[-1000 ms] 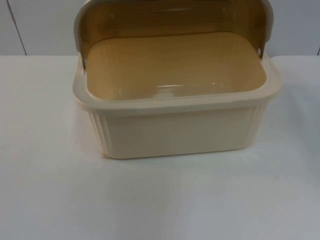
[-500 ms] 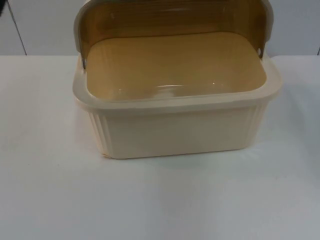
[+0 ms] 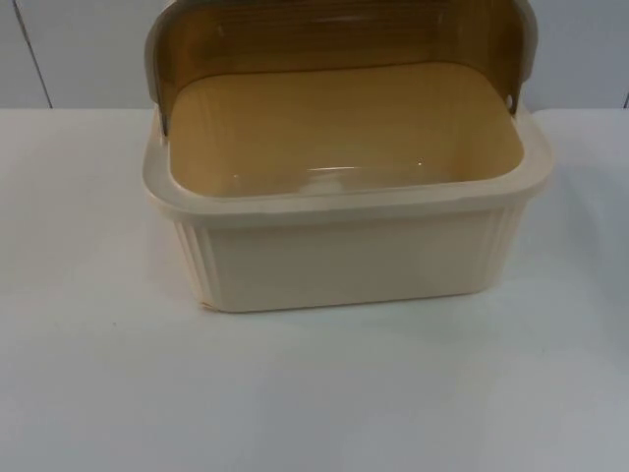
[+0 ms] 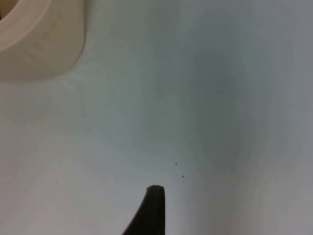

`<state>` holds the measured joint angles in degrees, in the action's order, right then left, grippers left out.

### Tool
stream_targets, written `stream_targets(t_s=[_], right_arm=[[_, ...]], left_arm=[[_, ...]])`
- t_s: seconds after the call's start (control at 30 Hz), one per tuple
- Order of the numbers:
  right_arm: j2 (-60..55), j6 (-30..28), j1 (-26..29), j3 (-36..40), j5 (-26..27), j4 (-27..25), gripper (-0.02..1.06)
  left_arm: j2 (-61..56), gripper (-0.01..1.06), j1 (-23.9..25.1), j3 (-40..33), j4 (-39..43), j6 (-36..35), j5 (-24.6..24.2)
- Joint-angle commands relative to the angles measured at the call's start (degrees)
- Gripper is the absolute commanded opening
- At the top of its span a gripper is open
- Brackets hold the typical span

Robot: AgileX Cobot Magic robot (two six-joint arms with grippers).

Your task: Open the box lid with the left hand, place the block into the box with the right hand, then close the box lid with the left hand.

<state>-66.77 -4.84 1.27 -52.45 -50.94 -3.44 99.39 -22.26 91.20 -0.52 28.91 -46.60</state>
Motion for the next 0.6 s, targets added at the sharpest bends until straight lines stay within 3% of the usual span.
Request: stream_targets(t_s=[0.0,0.1,0.37,0.57], right_arm=[[0.62,-0.13,0.28,0.22,0.41,0.25,0.82],[0.62,-0.13,0.28,0.22,0.41,0.25,0.82],[0.62,-0.13,0.28,0.22,0.54,0.3,0.82],[0.62,-0.13,0.28,0.22,0.65,0.3,0.82]], left_arm=[[1.42,0.0,-1.22,3.59,2.59,-0.79,-0.91],[4.66,0.0,-3.73,8.6,3.06,-0.41,0.22],[8.54,0.0,-8.1,9.57,6.13,0.85,5.93],[9.86,0.0,-8.8,9.57,4.61,0.85,9.29]])
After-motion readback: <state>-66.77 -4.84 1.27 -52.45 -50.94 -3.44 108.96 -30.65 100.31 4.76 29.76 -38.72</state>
